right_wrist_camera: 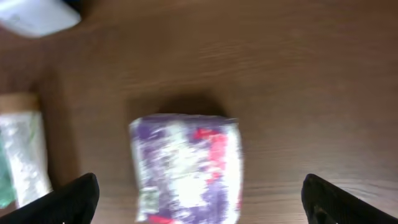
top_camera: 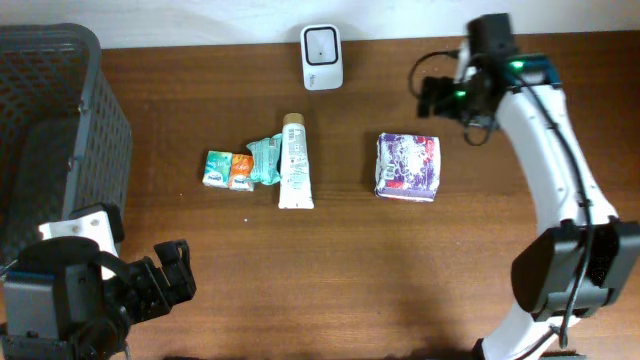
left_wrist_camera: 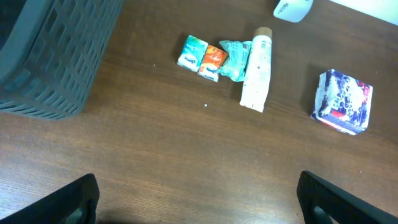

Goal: Scan the item barcode
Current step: 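Grasp the purple-red tissue pack with the right gripper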

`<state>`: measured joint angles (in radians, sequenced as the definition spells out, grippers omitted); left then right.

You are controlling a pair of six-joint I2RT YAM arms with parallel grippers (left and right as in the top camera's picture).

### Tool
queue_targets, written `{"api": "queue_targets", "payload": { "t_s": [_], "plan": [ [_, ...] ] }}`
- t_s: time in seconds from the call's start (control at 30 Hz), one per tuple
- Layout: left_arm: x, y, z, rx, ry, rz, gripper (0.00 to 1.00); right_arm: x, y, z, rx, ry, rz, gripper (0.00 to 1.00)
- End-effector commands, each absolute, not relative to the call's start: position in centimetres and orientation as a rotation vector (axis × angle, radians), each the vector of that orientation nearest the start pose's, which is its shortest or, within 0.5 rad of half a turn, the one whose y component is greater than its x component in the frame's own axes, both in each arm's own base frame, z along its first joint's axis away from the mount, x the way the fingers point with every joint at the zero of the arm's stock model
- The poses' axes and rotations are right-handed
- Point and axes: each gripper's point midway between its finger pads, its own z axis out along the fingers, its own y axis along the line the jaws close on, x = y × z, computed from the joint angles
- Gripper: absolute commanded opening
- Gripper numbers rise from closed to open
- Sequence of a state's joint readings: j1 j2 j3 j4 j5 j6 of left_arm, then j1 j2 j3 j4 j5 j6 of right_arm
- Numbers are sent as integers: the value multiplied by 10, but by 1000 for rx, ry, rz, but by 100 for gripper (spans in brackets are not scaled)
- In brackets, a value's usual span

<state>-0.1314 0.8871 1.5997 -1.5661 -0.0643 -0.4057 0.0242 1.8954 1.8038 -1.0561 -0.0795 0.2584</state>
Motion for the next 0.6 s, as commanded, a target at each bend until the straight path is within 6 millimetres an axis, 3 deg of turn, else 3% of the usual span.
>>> {"api": "queue_targets", "payload": {
  "t_s": [0.0,0.1,0.17,0.37,0.57],
  "plan": [
    [161,-8,339,-374,2396,-156,99,448,-34,189,465,2672,138,99],
    [161,-8,339,-374,2396,-156,99,432,-77,169,613,2699,127,99],
    [161,-8,339,-374,2396,-156,99,428,-81,152,557,2735,220,99],
    [161,-8,339,-374,2396,-156,99,422,-27,95,218,2719,745,99],
    [161,-8,339,-374,2396,-156,99,406,1,53,205,2660,948,99]
  ]
}}
